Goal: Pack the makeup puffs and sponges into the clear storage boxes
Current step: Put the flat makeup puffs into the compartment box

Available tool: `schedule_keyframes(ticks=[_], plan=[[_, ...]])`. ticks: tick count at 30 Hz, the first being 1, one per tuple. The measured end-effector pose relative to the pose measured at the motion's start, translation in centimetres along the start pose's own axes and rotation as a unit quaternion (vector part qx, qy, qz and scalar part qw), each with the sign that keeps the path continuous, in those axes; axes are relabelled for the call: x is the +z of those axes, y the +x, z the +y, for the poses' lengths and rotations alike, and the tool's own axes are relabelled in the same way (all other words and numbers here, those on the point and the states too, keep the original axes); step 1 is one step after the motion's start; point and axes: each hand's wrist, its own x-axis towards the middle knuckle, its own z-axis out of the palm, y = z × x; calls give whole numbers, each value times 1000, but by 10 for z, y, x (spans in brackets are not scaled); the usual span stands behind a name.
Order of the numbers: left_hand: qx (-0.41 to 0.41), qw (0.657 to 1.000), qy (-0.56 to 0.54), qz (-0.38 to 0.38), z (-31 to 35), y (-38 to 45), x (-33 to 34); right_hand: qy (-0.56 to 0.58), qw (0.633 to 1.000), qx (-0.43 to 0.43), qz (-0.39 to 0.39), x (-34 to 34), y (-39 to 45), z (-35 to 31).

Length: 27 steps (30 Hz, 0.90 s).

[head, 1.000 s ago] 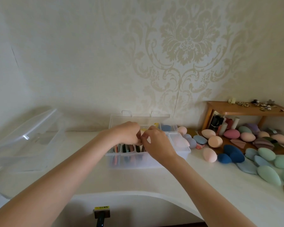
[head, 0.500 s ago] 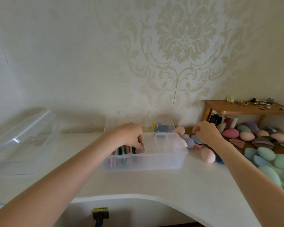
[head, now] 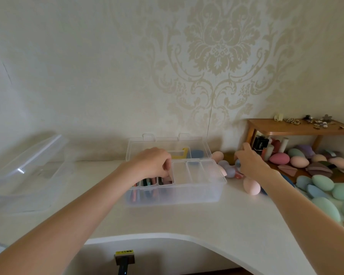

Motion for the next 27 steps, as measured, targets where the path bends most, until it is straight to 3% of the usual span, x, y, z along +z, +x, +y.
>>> schedule_keyframes(ticks=[3,6,9,11,17,21,27], plan=[[2,1000,-16,14,-4,-1,5,105,988,27,110,-31,-13,-6],[2,1000,-21,15,-5,0,6,261,944,10,202,-68,-23,-23],[-4,1000,-23,20,-6,-1,5,413,893,-55,169,-92,-43,-62],[-10,999,-34,18,-9,0,6,457,875,-90,131,-94,-60,-90],[-18,999,-37,11,-5,-4,3,417,887,-131,147,-66,-89,-143],[-26,999,-32,8,-8,-2,5,340,912,-162,162,-51,-92,-153],[-17,1000,-26,4,-7,-1,1,320,922,-166,142,-49,-80,-151]])
